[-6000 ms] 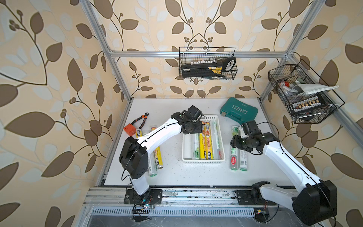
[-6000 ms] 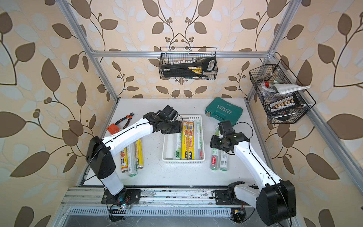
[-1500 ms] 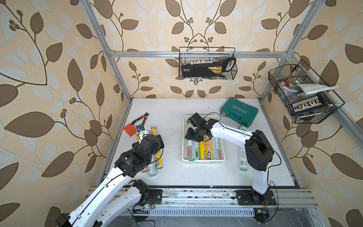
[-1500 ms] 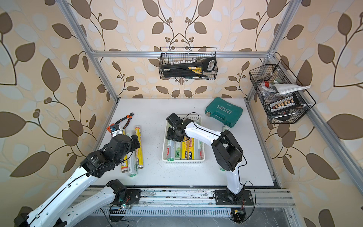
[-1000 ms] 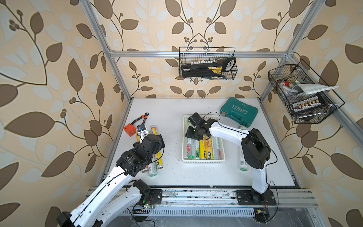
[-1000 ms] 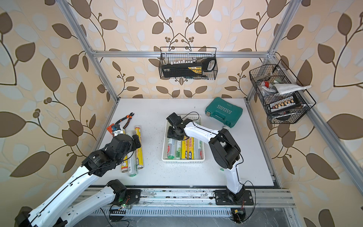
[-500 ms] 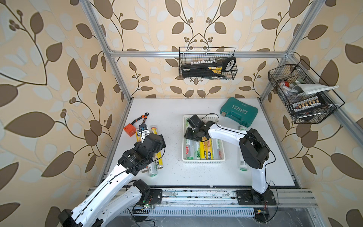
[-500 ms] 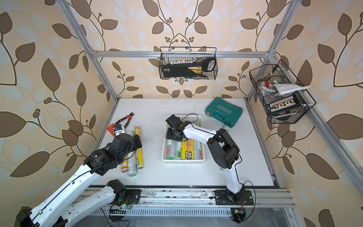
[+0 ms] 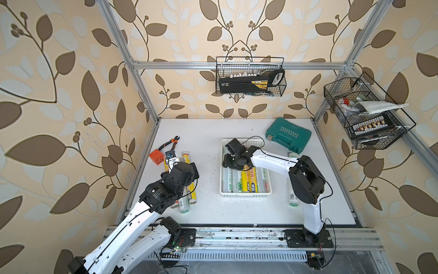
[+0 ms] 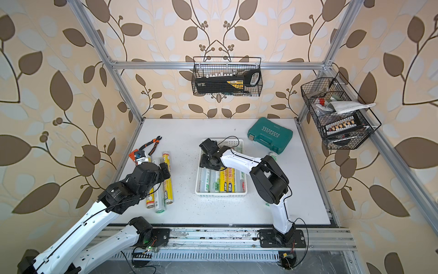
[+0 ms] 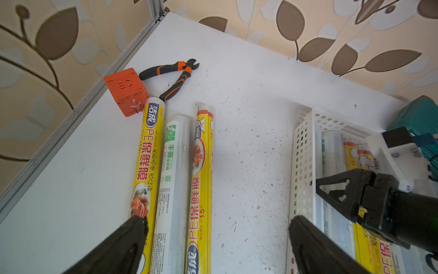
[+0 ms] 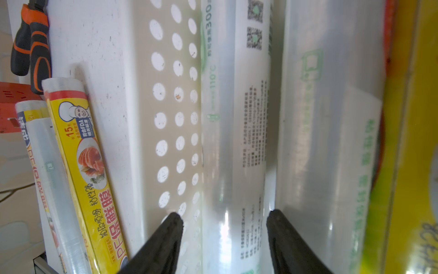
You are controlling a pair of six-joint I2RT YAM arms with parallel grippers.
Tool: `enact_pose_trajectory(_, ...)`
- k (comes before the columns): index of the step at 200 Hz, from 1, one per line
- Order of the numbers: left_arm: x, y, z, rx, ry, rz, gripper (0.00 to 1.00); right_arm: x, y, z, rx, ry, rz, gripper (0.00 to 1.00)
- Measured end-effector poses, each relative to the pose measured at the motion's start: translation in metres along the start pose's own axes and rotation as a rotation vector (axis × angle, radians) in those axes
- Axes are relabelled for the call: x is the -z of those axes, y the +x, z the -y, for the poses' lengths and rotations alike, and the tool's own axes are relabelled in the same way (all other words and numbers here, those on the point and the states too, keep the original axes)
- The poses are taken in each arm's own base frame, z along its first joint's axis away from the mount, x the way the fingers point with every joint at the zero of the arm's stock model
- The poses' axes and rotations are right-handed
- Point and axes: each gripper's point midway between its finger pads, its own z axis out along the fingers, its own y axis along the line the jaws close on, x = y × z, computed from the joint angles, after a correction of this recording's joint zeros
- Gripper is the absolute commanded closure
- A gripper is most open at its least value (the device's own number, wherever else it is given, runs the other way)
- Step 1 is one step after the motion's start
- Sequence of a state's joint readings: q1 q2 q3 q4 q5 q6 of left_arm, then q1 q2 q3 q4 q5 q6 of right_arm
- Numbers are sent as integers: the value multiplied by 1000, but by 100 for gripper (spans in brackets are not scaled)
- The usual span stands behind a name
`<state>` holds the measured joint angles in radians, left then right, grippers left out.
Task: Put the plastic wrap into the basket
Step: Place the plastic wrap in the basket.
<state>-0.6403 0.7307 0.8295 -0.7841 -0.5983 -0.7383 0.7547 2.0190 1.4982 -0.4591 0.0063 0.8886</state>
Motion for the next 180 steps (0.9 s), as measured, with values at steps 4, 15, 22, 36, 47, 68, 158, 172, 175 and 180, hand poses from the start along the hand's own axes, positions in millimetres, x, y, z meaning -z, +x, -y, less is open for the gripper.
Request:
enact_pose_trajectory(4,0,0,0,1,0,1,1,1,0,0,0,1,2,39)
enact_pose_trajectory(15,1,-1,0,3,3,3,1,5,-1,1,9,6,7,39)
enact_pose_trajectory(22,1,-1,0,3,2,3,1,9,-2,2,16,13,13,39)
enact_pose_trajectory(36,1,0,0,1,1,1,1,22,-5,4,26,25,25,39)
enact_pose_trajectory(47,0,1,-1,-2,-2,-2,1,35,-9,3,33,24,40,38)
enact_pose_trajectory(68,0,2,-1,-6,-6,-10,1,67,-18,-2,50,-4,83,38)
enact_pose_trajectory(158,0,4,-1,2,-46,-60,1,153,-5,-4,148,-111,94,37)
enact_pose_trajectory(172,-3,6,2,3,-53,-80,1,163,0,0,162,-118,96,37)
enact_pose_trajectory(175,-4,6,3,3,-53,-86,1,165,1,1,165,-119,96,37)
enact_pose_trajectory(180,-5,7,5,4,-55,-96,1,169,3,3,170,-121,96,37)
